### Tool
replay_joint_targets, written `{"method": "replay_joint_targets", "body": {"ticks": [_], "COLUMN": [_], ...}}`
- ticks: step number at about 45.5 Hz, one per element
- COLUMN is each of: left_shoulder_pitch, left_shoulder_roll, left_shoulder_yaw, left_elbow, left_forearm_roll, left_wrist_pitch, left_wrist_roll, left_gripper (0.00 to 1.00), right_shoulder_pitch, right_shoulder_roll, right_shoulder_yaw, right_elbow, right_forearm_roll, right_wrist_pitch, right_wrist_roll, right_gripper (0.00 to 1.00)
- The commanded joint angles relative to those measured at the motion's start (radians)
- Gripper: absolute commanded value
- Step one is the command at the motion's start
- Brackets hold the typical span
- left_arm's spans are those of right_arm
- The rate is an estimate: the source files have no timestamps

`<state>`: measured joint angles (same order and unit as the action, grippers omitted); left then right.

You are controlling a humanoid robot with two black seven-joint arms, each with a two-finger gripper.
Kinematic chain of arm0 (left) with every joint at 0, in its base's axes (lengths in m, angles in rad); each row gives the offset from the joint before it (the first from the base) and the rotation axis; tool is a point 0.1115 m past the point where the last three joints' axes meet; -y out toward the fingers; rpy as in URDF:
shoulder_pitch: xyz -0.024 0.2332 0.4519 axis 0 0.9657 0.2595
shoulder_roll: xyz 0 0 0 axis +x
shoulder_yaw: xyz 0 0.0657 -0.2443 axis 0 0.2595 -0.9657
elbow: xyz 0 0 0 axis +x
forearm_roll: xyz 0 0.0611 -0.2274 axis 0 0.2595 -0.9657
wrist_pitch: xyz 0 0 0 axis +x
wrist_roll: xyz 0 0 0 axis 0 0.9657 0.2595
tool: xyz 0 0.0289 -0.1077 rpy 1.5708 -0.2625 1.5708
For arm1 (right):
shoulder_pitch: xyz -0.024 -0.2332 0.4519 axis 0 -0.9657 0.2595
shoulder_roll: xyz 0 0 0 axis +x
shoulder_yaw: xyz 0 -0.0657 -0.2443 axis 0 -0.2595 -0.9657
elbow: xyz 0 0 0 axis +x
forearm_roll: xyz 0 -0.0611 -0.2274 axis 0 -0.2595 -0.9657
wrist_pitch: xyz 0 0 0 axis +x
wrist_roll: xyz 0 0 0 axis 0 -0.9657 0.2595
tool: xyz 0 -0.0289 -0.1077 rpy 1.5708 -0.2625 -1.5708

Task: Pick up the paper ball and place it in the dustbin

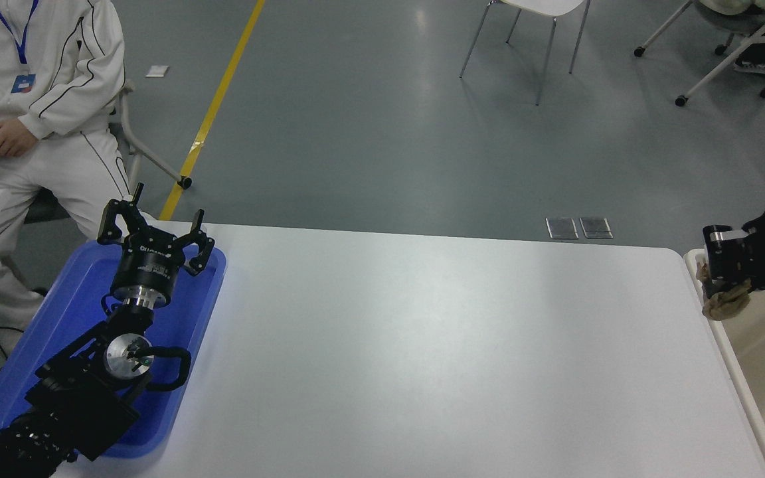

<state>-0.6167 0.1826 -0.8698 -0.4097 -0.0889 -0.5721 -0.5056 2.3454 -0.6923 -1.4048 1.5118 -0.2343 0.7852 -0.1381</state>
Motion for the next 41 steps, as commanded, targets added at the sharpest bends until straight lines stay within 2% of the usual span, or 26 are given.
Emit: {"method": "replay_joint_targets", "body": {"ticks": [1,11,24,41], "left_shoulder_pitch": [0.0,0.0,0.0,0.0], "left_shoulder_roll": [0.0,0.0,0.0,0.0], "left_shoulder_yaw": [0.0,0.0,0.0,0.0], "left_elbow": [0.0,0.0,0.0,0.0], "left_forearm_roll": [0.0,0.0,0.0,0.0], "left_wrist_pitch": [0.0,0.0,0.0,0.0], "left_wrist_roll": [0.001,-0.001,-0.001,-0.001], "left_gripper": [1.0,1.0,1.0,1.0], "right_shoulder_pitch": [-0.11,-0.282,-0.679,-1.12], "right_shoulder_roll": [-0.114,-0.213,-0.214,-0.199], "right_shoulder_yaw": [-0.1,-0.079,0.127,0.457], "right_elbow": [-0.093,-0.203,-0.464,-0.674], "right_forearm_roll": [-0.002,0.007,0.007,0.007], "right_wrist_pitch": [-0.052,-0.291,-0.503,-0.758], "right_wrist_roll": [0.0,0.0,0.0,0.002], "right_gripper": [0.0,0.0,0.0,0.0]}}
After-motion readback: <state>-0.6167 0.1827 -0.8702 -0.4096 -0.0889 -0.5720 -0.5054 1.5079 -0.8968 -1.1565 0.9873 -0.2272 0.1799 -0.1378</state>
